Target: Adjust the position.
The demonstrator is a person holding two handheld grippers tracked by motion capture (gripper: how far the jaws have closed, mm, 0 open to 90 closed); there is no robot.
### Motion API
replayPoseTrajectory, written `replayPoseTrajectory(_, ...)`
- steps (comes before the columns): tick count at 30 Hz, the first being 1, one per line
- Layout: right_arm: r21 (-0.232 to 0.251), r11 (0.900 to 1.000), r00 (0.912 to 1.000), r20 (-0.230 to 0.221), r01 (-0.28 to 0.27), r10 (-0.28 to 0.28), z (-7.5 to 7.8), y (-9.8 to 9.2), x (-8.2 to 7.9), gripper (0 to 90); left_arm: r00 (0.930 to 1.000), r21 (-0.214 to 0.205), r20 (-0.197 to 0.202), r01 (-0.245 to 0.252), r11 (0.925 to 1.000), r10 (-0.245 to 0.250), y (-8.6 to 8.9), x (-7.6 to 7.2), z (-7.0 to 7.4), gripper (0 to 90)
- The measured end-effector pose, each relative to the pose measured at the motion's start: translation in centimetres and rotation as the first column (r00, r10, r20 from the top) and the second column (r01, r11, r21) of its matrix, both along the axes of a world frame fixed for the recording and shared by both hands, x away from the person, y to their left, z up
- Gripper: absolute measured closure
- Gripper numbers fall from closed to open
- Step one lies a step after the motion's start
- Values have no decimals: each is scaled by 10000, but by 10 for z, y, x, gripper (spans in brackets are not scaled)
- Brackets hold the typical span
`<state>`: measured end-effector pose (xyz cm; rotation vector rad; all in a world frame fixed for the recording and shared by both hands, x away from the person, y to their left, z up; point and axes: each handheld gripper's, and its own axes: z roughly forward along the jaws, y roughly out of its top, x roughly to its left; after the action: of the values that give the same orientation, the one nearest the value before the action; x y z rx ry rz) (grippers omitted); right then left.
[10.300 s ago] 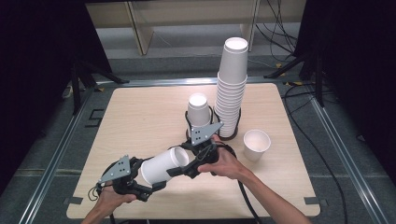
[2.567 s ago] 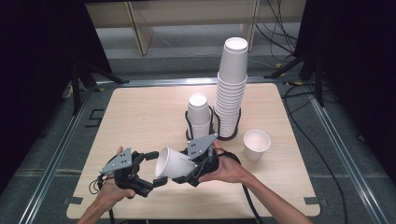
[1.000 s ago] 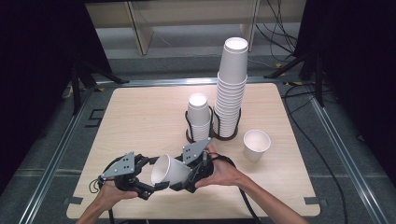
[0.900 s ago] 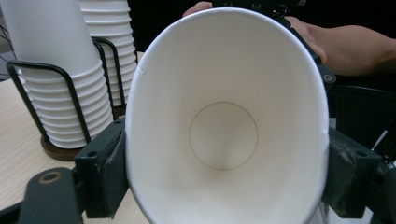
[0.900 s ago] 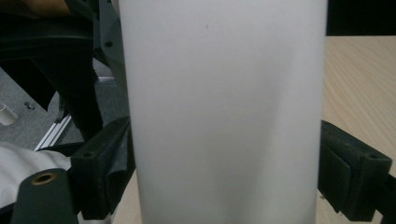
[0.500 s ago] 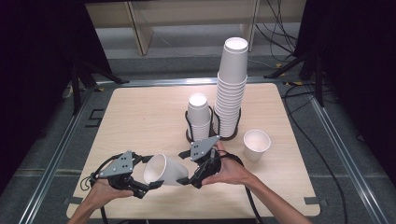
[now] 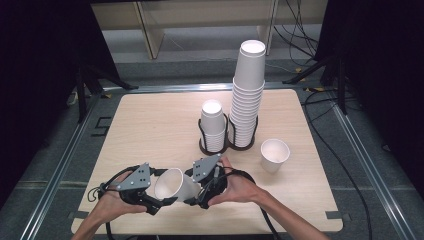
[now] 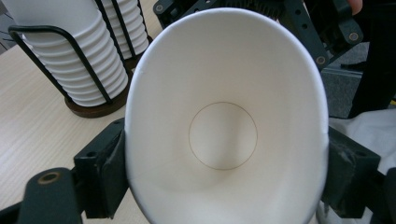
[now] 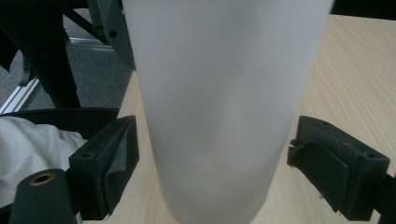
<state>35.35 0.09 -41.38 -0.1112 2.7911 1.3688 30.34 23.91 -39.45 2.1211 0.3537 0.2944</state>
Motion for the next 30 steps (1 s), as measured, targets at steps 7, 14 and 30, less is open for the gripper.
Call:
replayPoseTrajectory(7,-53,9998,9997,-110,-200,200,-2,8,-2,154,10000,335,-46,54,9994,-53,-5,-1,1,174)
replayPoseTrajectory(14,-28,9995,9995,-115,-306,305,-5,11,-1,155,9999,484,-71,82,9988,-79,-5,-1,4,173)
replayPoseTrajectory(30,223,9988,9981,-434,-436,446,-11,15,1,207,9997,821,-118,210,9964,-200,-8,-2,4,169)
